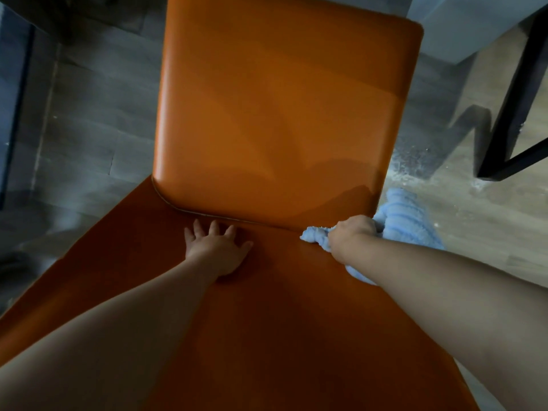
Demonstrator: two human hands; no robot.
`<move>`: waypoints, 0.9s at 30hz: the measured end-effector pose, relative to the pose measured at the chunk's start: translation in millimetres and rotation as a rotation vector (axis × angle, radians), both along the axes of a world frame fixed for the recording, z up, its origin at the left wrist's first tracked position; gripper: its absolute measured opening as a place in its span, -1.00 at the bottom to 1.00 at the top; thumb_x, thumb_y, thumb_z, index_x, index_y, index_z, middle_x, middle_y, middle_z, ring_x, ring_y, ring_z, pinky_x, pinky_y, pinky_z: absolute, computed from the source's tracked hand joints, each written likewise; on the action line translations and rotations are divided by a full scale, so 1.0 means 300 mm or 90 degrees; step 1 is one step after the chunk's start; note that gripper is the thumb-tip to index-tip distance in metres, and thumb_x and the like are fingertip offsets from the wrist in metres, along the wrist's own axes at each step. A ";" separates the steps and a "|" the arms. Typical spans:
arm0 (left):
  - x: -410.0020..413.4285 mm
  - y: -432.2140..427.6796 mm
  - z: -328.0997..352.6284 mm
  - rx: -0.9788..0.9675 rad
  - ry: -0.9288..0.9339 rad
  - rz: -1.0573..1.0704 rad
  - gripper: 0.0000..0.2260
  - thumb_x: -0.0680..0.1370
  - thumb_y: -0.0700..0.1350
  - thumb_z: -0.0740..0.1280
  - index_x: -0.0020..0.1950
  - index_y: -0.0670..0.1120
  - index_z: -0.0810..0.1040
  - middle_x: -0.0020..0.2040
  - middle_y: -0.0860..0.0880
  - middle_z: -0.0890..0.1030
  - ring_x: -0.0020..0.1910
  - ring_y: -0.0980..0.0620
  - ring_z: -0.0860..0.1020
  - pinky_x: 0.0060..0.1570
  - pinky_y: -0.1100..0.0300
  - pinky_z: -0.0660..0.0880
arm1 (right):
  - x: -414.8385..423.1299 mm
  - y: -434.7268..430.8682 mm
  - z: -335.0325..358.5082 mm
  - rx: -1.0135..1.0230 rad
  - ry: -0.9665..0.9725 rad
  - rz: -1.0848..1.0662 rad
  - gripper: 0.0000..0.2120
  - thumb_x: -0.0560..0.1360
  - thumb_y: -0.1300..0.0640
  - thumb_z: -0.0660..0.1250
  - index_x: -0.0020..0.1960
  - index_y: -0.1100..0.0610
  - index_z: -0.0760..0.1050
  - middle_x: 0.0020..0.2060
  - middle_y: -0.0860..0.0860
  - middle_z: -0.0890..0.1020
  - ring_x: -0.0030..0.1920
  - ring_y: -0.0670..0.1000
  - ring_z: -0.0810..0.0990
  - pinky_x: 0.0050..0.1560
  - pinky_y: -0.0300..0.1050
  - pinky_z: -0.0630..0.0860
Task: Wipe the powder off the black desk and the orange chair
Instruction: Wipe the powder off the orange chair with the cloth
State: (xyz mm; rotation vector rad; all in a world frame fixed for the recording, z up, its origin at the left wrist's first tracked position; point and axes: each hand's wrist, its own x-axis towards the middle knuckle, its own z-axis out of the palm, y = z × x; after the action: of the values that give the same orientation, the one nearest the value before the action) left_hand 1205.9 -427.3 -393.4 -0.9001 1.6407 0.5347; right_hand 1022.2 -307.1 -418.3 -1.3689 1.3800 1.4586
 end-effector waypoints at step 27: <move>-0.036 -0.006 0.001 0.024 -0.041 0.015 -0.40 0.58 0.28 -0.06 0.55 0.06 -0.06 0.57 -0.07 -0.11 0.52 -0.22 -0.16 0.44 -0.17 -0.14 | -0.391 0.096 0.150 -0.317 0.122 -0.386 -0.74 0.56 0.06 0.14 0.16 0.14 0.46 0.09 0.13 0.56 0.16 0.13 0.48 0.03 -0.13 0.29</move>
State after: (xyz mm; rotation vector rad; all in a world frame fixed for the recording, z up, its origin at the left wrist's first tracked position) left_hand 1195.0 -429.1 -393.1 -0.9006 1.5591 0.5455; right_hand 904.9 -278.3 -373.4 -0.9524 2.1526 0.8851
